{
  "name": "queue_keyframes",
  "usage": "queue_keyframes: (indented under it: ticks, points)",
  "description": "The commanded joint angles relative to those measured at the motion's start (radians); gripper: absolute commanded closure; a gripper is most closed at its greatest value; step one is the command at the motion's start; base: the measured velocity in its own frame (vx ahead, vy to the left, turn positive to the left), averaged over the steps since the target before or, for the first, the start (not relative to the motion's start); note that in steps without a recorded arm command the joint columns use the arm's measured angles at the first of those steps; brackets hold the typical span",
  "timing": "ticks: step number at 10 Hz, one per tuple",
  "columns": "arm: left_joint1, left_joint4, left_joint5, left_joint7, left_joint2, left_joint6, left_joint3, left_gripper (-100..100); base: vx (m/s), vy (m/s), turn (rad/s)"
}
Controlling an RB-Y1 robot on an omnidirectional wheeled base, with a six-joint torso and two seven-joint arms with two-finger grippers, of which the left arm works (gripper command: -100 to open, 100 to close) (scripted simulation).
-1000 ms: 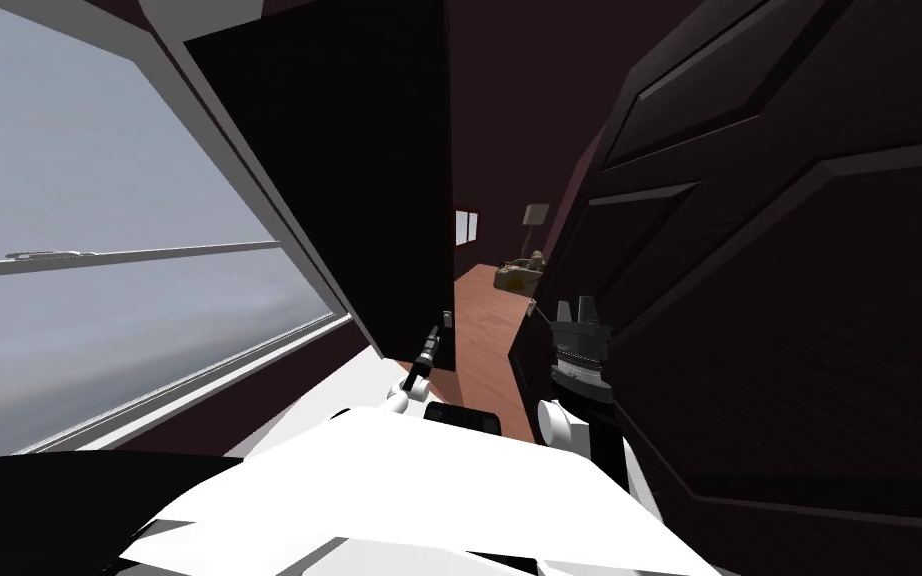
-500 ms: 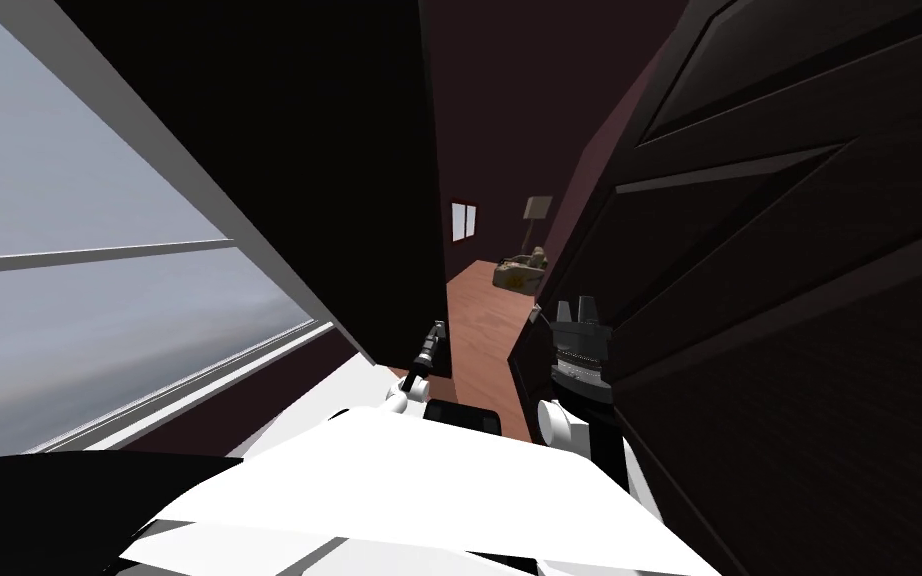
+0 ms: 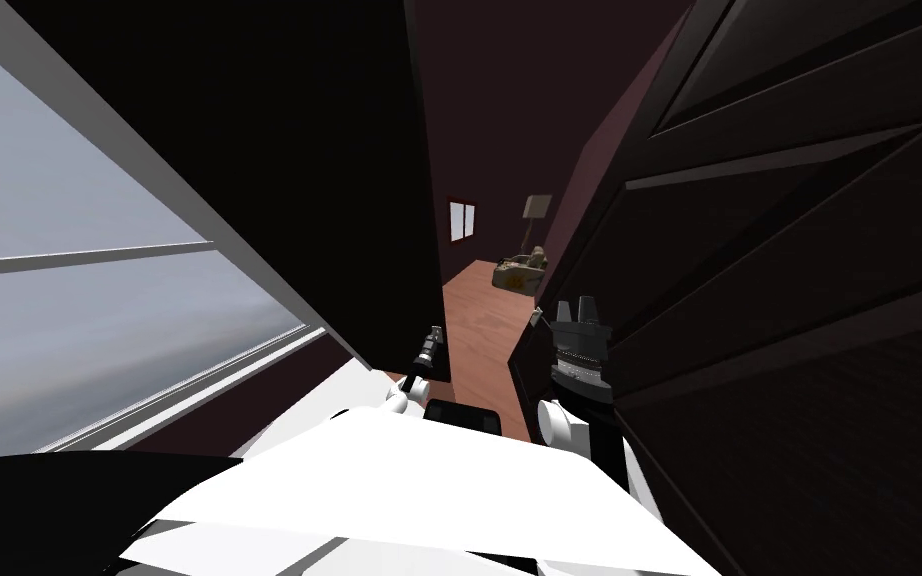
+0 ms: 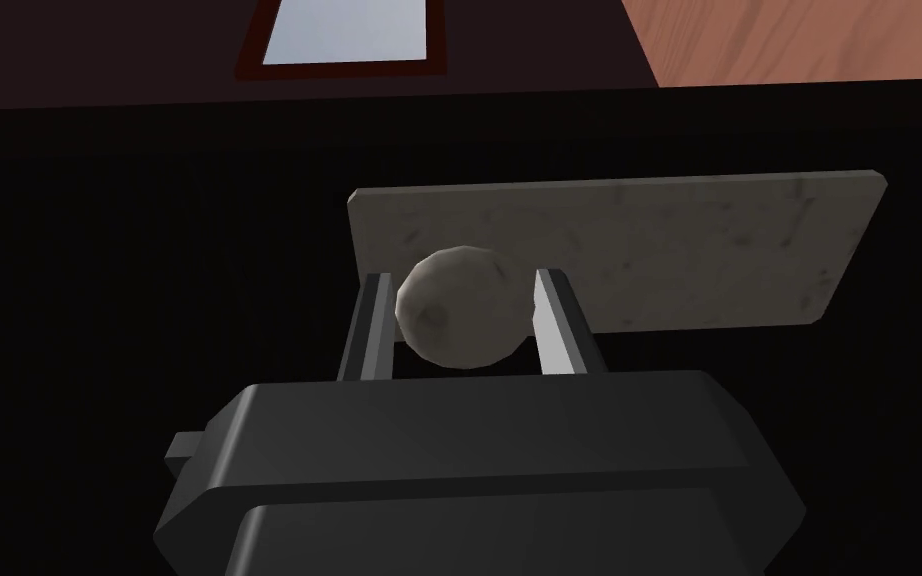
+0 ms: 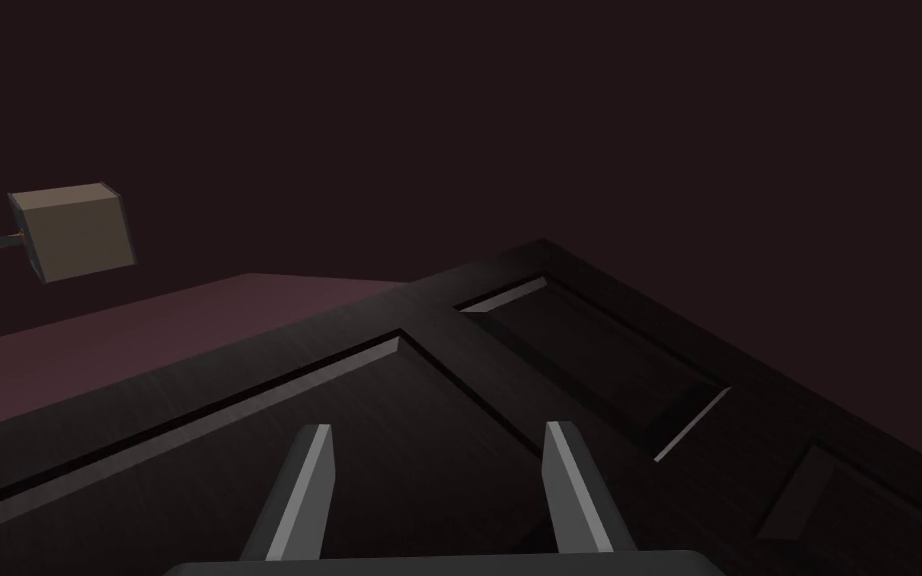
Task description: Push the door open
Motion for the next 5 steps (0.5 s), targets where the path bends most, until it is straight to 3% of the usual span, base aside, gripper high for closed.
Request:
queue_keyframes:
  ticks: [1, 4, 5]
  points:
    - [0.001, 0.0, 0.0, 0.0, 0.0, 0.0, 0.0, 100, -0.021, 0.005, -0.007]
    - [0.001, 0.0, 0.0, 0.0, 0.0, 0.0, 0.0, 100, -0.006, 0.0, 0.001]
    - [0.001, 0.003, 0.006, -0.01, 0.006, 0.001, 0.011, 100, 0.1, -0.016, 0.035]
